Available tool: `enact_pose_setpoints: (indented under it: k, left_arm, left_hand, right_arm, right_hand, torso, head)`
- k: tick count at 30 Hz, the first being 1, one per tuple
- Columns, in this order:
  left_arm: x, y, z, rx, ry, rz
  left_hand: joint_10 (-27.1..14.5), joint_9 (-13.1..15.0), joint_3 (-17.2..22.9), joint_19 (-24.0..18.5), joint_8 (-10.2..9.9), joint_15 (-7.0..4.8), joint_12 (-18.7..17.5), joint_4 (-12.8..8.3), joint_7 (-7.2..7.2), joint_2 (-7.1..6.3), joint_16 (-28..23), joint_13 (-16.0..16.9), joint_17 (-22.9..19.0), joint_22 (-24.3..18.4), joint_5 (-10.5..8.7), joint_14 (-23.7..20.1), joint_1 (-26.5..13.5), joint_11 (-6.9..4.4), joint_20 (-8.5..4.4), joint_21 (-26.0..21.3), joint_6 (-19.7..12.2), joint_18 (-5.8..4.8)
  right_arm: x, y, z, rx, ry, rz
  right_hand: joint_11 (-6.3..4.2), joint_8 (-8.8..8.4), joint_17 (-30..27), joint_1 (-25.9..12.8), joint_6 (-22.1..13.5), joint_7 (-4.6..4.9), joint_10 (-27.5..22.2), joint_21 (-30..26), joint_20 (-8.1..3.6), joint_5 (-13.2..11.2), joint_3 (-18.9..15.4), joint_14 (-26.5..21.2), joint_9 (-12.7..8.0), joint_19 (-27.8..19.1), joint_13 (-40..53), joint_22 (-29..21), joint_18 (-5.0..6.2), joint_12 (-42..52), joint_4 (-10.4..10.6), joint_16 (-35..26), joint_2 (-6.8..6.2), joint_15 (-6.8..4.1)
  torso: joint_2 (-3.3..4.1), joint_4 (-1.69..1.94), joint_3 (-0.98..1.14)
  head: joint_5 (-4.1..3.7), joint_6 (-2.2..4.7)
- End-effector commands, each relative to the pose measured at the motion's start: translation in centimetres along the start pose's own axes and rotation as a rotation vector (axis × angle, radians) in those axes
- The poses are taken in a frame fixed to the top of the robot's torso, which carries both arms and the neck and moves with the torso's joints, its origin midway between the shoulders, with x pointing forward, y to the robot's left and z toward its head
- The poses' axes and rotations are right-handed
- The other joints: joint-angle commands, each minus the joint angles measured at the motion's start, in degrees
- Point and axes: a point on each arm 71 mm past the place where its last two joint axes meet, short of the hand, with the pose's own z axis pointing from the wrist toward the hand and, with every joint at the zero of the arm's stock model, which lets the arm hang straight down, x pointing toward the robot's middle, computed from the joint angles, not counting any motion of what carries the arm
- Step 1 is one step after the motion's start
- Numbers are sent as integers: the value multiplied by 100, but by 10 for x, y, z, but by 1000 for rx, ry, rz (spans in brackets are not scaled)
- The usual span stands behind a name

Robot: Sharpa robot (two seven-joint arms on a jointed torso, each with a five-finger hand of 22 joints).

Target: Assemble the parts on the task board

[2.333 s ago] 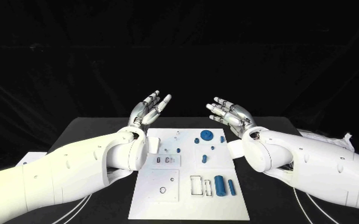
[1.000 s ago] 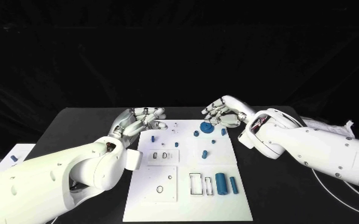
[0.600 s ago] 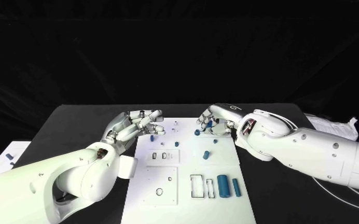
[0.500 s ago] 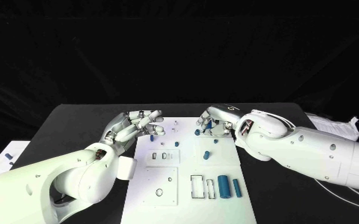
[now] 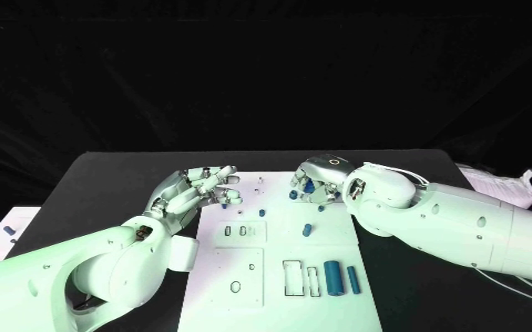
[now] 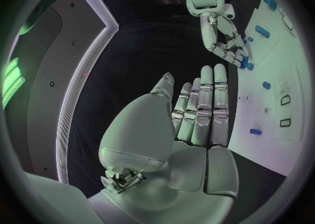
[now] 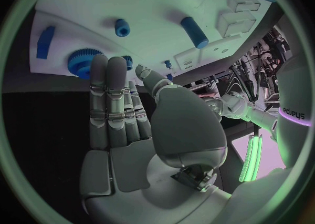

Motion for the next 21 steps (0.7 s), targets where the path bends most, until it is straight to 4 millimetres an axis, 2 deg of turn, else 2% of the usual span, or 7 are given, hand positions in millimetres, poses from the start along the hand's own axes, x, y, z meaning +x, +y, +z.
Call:
enact_pose_setpoints:
  k: [1,10,14,17,21]
  left_arm:
    - [3,-1,0,-1,23,-21]
    - [4,-1,-1,-6,29,-24]
    - [4,-1,-1,-7,31,-25]
    - [4,-2,-2,-8,32,-25]
    - [4,-2,-2,-9,32,-25]
  left_hand:
    - [37,-8,1,35,-31,-15,-38,-26,-12,-33,-23,-6,7,7,-23,38,-18,11,6,23,36,59]
    - [32,-10,1,40,-42,-14,-49,-31,-8,-35,-24,-7,17,14,-23,39,-18,14,4,37,30,57]
    - [32,-10,1,40,-42,-14,-49,-31,-8,-35,-24,-7,17,14,-23,39,-18,14,4,37,30,57]
    - [32,-10,1,40,-42,-14,-49,-31,-8,-35,-24,-7,17,14,-23,39,-18,14,4,37,30,57]
    - [28,-10,2,40,-50,-13,-57,-36,-5,-35,-25,-8,25,20,-22,39,-16,16,4,46,25,56]
  right_arm:
    - [-2,0,1,19,-4,-60]
    - [-6,1,8,33,-2,-77]
    - [-5,2,11,40,26,-84]
    - [-3,3,13,41,48,-88]
    - [-1,3,14,40,79,-92]
  right_hand:
    - [14,-14,137,9,2,-29,-50,244,33,-39,14,148,2,61,6,292,-38,-15,62,163,-60,-20]
    - [15,-11,973,54,6,-28,-69,942,45,-76,153,133,5,184,6,1131,-132,-14,191,991,-91,-12]
    - [16,-10,1163,60,12,-29,-62,1089,48,-106,189,130,6,204,7,1310,-152,-13,230,1179,-93,-12]
    - [13,-9,1344,74,21,-33,-52,1234,50,-130,225,135,7,233,7,1489,-172,-13,259,1360,-98,-10]
    - [15,-4,1411,68,38,-28,-49,1320,53,-146,235,125,10,244,7,1593,-184,-13,283,1436,-123,-8]
  torso:
    - [28,19,1]
    - [64,39,-7]
    - [77,50,-3]
    - [89,51,-6]
    - [112,69,-9]
  head:
    - [-14,9]
    - [-29,13]
    - [-30,-3]
    - [-34,-1]
    - [-30,-12]
